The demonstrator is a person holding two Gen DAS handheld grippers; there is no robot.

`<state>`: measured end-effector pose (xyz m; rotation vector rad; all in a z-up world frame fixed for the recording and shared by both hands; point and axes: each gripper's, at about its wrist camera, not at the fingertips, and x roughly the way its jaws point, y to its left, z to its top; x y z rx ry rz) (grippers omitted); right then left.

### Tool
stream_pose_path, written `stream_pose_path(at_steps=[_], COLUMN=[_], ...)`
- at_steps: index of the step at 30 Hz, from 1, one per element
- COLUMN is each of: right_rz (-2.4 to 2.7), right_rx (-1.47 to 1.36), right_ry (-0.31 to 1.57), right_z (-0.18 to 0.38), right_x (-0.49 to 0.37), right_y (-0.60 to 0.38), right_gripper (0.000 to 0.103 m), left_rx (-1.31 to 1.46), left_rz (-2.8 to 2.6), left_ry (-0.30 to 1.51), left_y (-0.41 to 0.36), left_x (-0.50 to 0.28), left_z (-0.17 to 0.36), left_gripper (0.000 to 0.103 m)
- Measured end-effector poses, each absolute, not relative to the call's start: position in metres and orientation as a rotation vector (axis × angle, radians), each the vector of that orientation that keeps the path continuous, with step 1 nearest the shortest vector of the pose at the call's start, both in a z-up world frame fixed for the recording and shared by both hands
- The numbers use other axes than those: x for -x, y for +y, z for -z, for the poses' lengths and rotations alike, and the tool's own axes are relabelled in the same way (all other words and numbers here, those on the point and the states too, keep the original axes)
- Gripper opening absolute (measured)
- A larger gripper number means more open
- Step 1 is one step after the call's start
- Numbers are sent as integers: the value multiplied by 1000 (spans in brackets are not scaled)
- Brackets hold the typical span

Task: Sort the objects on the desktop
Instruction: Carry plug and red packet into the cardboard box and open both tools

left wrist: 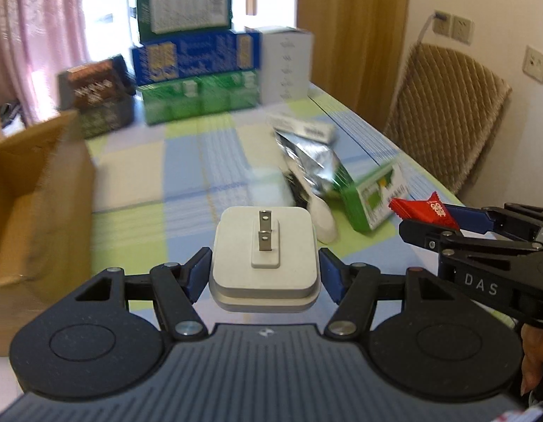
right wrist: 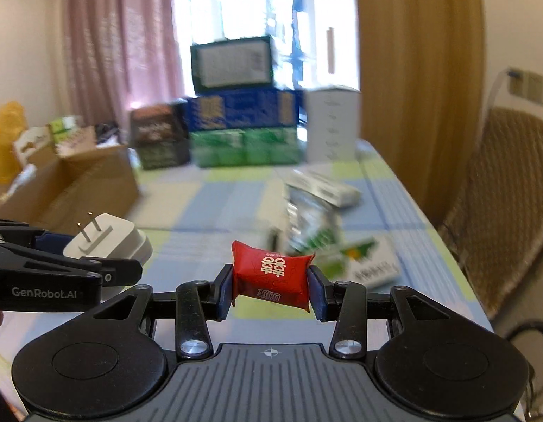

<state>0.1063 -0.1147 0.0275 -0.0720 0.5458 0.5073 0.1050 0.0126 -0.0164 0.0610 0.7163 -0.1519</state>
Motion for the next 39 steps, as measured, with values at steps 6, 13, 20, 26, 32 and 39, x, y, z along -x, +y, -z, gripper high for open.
stream_pose_path(at_steps=[6, 13, 20, 26, 32, 39], right_rz=[-655, -800, -889, -928, -944, -953], right_rx=[104, 149, 182, 194, 212, 209], right_ry=[502, 478, 491, 514, 533, 566], right_z=[-55, -72, -68, -57, -47, -33], right_x=[-97, -95, -100, -109, -119, -130], right_y=[-58, 21, 86, 123, 144, 160], right_gripper=[41, 41, 41, 41, 41, 41], left_rx=[-48, -36, -26, -34, -42, -31], left_rz=[44, -84, -180, -201, -197, -181], left_ry=[681, 663, 672, 698, 709, 726], left_y=[62, 138, 210, 251, 270, 288], left_x=[-85, -68, -69, -81, -97, -111], left_z=[-15, -40, -47, -40, -33, -20], left_gripper=[60, 60, 60, 60, 60, 60])
